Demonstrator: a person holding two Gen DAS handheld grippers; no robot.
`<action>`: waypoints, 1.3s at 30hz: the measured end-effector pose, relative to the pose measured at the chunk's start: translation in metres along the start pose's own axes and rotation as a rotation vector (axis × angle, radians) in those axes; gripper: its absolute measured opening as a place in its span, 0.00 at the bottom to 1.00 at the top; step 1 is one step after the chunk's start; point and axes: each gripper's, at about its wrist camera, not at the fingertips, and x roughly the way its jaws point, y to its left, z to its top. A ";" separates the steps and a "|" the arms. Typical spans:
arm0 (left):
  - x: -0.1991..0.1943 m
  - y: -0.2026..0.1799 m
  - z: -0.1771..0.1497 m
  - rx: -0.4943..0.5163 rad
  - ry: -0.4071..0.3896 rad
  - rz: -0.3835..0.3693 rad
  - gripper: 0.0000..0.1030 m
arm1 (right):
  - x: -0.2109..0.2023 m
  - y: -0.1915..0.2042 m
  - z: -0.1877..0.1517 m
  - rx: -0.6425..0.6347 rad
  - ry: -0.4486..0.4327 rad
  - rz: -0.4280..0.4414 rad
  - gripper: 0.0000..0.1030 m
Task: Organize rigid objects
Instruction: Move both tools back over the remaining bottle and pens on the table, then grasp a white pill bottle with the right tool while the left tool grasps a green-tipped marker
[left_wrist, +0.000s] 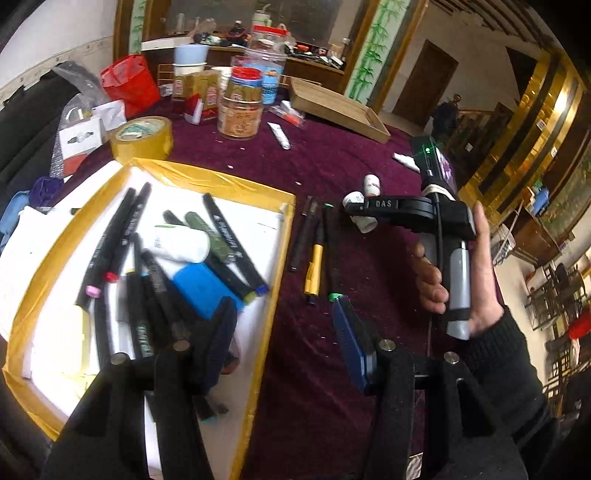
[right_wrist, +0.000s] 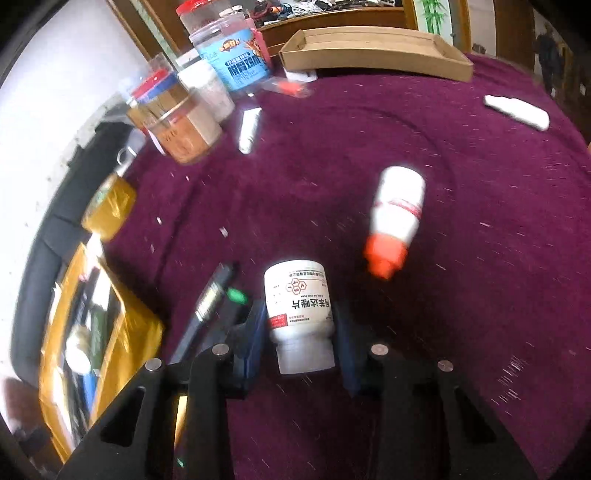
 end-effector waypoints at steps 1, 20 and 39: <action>0.002 -0.003 0.000 0.004 0.004 -0.001 0.51 | -0.005 -0.004 -0.006 -0.020 -0.012 -0.015 0.30; 0.144 -0.065 0.057 0.075 0.280 0.055 0.33 | -0.029 -0.053 -0.025 0.078 -0.067 0.142 0.30; 0.146 -0.074 0.028 0.108 0.316 0.106 0.12 | -0.034 -0.051 -0.027 0.085 -0.090 0.159 0.30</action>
